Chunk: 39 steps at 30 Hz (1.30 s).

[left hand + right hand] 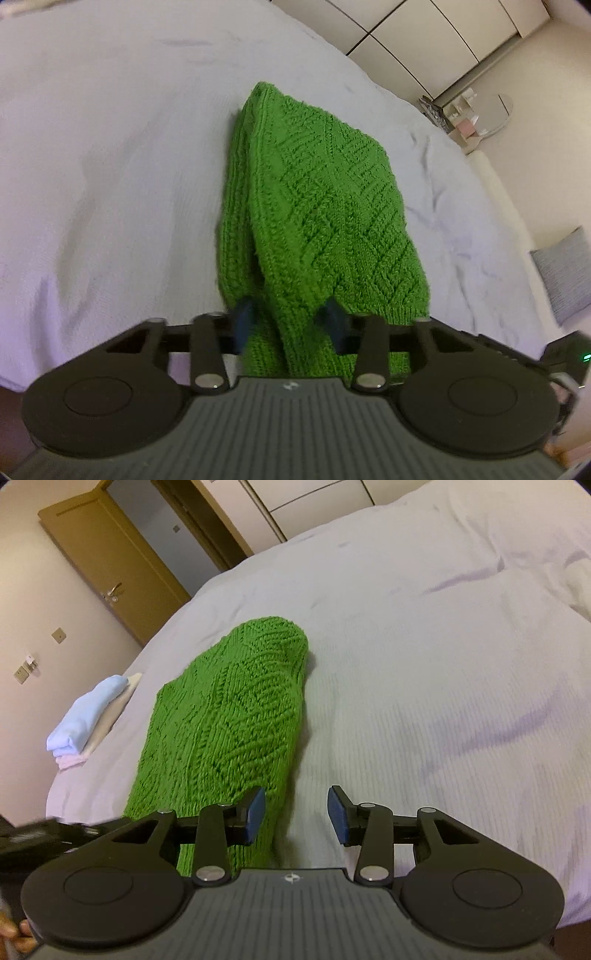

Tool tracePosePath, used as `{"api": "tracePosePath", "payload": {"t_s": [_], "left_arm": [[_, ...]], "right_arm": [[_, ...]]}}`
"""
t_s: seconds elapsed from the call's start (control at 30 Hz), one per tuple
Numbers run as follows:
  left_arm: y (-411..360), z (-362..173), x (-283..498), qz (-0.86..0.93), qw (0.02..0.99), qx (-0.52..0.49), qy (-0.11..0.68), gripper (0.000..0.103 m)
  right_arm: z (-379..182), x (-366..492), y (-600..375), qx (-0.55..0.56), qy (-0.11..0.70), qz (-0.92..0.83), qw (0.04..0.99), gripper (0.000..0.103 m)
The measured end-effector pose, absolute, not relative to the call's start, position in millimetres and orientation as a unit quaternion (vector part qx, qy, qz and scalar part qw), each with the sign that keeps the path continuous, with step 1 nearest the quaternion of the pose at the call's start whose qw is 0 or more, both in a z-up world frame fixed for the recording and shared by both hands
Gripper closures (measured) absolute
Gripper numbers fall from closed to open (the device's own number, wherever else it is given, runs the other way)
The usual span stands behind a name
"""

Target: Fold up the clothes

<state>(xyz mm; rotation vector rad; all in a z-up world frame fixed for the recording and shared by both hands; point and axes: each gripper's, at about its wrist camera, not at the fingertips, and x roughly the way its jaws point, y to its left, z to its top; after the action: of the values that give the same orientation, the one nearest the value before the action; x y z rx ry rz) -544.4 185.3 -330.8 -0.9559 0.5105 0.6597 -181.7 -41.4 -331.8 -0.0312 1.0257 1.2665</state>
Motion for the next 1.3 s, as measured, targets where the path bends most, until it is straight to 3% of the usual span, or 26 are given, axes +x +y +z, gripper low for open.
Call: {"api": "tracePosePath", "payload": {"t_s": [0.03,0.07,0.27,0.47,0.8,1.13,1.3], "left_arm": [[184,-328,-547,0.309,0.809,-0.444,0.231,0.085],[183,-323,-550,0.31,0.815,-0.436,0.223,0.098],[162,-293,-574,0.325,0.851,-0.363,0.197,0.099],[167,-341,-557,0.352,0.821,-0.371,0.252,0.098],[176,-343,-552,0.365,0.811,-0.378,0.256,0.095],[154,-285,-543,0.403,0.822,-0.274,0.294,0.094],[156,-279,-528,0.395,0.832,-0.253,0.296,0.094]], "right_arm": [[-331,-183,-43,-0.014,0.457,0.566,0.686,0.06],[-329,-185,-43,-0.016,0.454,0.568,0.686,0.06],[-317,-197,-46,-0.022,0.434,0.585,0.685,0.06],[-325,-210,-40,-0.055,0.427,0.589,0.684,0.055],[-338,-230,-25,-0.117,0.409,0.597,0.68,0.055],[-312,-222,-34,-0.092,0.385,0.609,0.687,0.055],[-303,-218,-24,-0.085,0.362,0.618,0.692,0.055]]}}
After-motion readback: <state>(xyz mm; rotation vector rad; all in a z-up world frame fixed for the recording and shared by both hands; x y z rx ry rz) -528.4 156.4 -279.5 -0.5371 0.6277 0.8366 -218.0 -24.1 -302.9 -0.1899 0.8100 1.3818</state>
